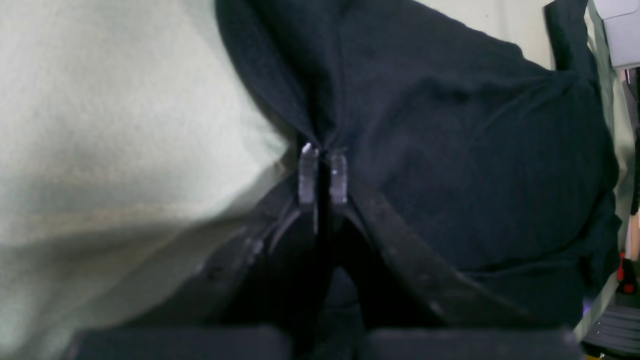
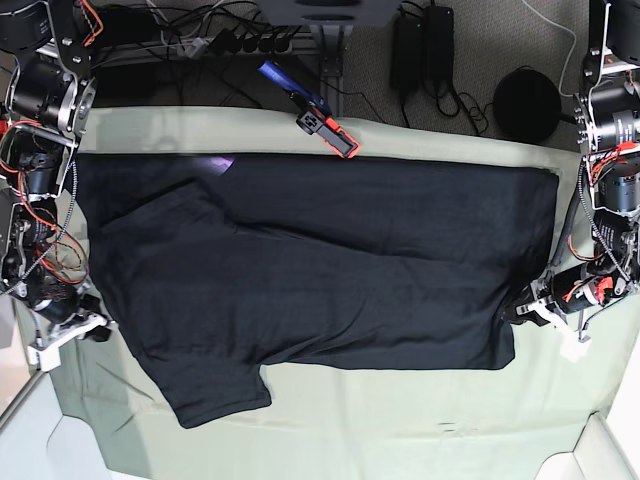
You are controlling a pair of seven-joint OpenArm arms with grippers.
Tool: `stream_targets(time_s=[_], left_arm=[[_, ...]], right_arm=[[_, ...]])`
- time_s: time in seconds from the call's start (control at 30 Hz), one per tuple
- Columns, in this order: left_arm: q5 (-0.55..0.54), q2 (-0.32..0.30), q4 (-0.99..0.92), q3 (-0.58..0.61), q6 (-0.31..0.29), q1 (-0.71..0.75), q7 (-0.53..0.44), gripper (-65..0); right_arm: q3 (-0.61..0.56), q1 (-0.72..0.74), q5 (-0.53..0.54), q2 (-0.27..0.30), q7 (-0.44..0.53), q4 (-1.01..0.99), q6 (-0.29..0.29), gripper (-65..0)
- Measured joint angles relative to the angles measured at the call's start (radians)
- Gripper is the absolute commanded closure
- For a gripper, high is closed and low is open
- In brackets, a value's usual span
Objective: Fold the T-shirt properly
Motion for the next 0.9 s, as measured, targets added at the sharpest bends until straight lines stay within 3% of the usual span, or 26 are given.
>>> stream_targets(time_s=[0.1, 0.2, 0.27, 0.7, 0.9], left_arm=[[-0.002, 0.0, 0.0, 0.0, 0.0, 0.0, 0.0, 0.0], [-0.002, 0.0, 0.0, 0.0, 0.0, 0.0, 0.0, 0.0], [-0.002, 0.0, 0.0, 0.0, 0.0, 0.0, 0.0, 0.0], [-0.044, 0.0, 0.0, 0.0, 0.0, 0.0, 0.029, 0.0], [-0.046, 0.0, 0.001, 0.0, 0.0, 0.0, 0.029, 0.0]], right_arm=[[0.079, 0.0, -0.037, 0.0, 0.015, 0.0, 0.0, -0.7], [0.156, 0.0, -0.062, 0.0, 0.015, -0.003, 0.0, -25.4], [0.181, 0.0, -0.065, 0.005, 0.016, -0.019, 0.0, -32.2], [0.177, -0.003, -0.053, -0.009, 0.076, -0.211, 0.0, -32.1], [0.072, 0.0, -0.034, -0.034, 0.095, -0.208, 0.0, -32.1]])
